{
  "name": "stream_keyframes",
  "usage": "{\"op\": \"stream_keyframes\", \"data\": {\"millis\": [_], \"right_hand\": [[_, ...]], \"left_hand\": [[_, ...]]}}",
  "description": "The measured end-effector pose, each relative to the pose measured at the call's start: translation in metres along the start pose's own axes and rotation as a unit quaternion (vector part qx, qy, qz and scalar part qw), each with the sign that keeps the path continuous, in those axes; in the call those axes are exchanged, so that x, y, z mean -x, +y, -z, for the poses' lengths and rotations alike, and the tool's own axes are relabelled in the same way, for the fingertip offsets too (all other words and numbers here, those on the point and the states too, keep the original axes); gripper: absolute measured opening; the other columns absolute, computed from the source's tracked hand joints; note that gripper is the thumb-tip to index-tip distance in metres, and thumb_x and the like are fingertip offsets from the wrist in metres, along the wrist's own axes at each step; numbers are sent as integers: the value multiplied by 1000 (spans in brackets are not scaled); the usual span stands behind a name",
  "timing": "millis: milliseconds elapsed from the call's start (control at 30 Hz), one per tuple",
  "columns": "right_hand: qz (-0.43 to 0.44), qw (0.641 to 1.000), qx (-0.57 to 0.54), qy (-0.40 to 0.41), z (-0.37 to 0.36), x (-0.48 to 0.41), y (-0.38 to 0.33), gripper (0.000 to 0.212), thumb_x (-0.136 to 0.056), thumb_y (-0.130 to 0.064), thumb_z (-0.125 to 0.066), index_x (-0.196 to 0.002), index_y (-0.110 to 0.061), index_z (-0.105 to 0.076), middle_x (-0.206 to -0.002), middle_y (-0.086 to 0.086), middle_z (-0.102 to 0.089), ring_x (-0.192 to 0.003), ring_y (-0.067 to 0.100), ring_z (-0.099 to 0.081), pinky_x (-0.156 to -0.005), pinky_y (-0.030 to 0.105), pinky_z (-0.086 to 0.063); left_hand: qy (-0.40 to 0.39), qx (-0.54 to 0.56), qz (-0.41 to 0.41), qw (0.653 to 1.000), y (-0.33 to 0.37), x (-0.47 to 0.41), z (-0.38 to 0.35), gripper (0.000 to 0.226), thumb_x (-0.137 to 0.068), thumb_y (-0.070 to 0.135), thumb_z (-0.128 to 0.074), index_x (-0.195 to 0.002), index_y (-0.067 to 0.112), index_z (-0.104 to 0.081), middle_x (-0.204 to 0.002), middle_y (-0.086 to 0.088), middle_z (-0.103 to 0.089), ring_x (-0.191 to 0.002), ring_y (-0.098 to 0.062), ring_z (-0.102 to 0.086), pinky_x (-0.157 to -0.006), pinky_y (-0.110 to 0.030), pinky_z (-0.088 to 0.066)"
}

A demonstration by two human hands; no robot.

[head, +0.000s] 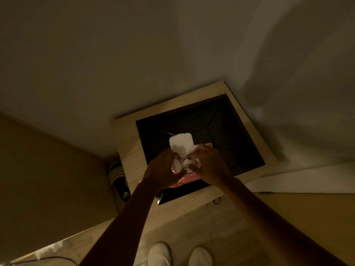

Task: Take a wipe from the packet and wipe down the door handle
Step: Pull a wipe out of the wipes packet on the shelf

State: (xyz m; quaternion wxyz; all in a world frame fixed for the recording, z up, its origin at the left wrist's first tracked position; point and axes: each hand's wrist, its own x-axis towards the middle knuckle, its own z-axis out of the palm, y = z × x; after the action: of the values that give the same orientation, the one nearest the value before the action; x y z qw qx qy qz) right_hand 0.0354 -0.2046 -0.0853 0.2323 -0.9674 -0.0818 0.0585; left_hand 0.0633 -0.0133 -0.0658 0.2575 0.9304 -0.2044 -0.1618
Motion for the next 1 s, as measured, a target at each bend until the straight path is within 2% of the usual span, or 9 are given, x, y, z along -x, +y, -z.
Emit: {"op": "stream_keyframes", "data": {"millis": [167,233,333,433,567,667,800,900,1000], "right_hand": [[0,999,-21,42,-5,-1,-3,16,-88,-24,-66,-97,-13,-72,-105,9,-66,-98,22,-60,-85,32,-47],[-25,995,-85,41,-3,-1,-3,27,-93,-31,-54,-93,-10,-71,-95,8,-69,-88,16,-63,-79,24,-46],[-70,985,-148,63,10,2,-3,44,-94,-47,-40,-88,-13,-69,-79,-10,-63,-70,-5,-56,-65,8,-41],[-77,980,-161,83,21,6,-7,37,-99,-39,-42,-82,-14,-63,-66,-22,-51,-63,-10,-57,-55,7,-42],[-120,970,-186,99,37,12,-3,20,-101,-16,-46,-89,-9,-61,-76,-7,-63,-63,-1,-63,-51,15,-51],[-131,969,-173,117,58,17,3,20,-101,-17,-45,-94,-7,-61,-80,0,-61,-65,0,-59,-53,16,-52],[-149,964,-174,135,99,31,-3,13,-97,-16,-52,-97,-8,-63,-85,-3,-59,-69,-2,-57,-51,15,-52],[-168,960,-186,124,148,52,-28,13,-96,-18,-55,-97,-9,-64,-82,-5,-60,-68,-4,-58,-52,10,-49],[-198,949,-214,120,207,79,-59,17,-95,-26,-57,-94,-11,-65,-81,-3,-64,-72,5,-63,-54,15,-51]], "left_hand": [[6,-9,14,1000,-4,1,-9,53,-77,48,-70,-121,22,-55,-124,3,-55,-111,-11,-54,-91,-27,-50],[3,-7,25,1000,-3,-1,-11,59,-76,49,-71,-125,21,-52,-124,2,-55,-111,-13,-54,-91,-30,-51],[-8,-19,26,999,-2,-2,-13,63,-75,48,-72,-127,19,-51,-127,1,-54,-114,-14,-53,-93,-32,-49],[-15,-32,33,999,2,-4,-14,66,-75,49,-71,-129,18,-49,-129,0,-54,-114,-15,-53,-94,-32,-49],[-24,-44,48,998,5,-6,-17,69,-75,49,-71,-131,17,-46,-127,-2,-56,-113,-16,-55,-94,-33,-49],[-31,-49,51,997,10,-4,-16,70,-76,47,-71,-133,18,-44,-130,-2,-55,-116,-17,-55,-97,-33,-48],[-59,-41,53,996,29,8,2,61,-82,42,-68,-135,20,-46,-138,-2,-51,-125,-17,-49,-103,-32,-42],[-58,-2,62,996,68,27,37,60,-82,44,-67,-135,25,-47,-136,-1,-52,-124,-17,-49,-101,-32,-42],[-66,50,44,996,124,45,79,59,-81,47,-67,-133,25,-50,-128,0,-56,-119,-18,-53,-98,-29,-42]]}}
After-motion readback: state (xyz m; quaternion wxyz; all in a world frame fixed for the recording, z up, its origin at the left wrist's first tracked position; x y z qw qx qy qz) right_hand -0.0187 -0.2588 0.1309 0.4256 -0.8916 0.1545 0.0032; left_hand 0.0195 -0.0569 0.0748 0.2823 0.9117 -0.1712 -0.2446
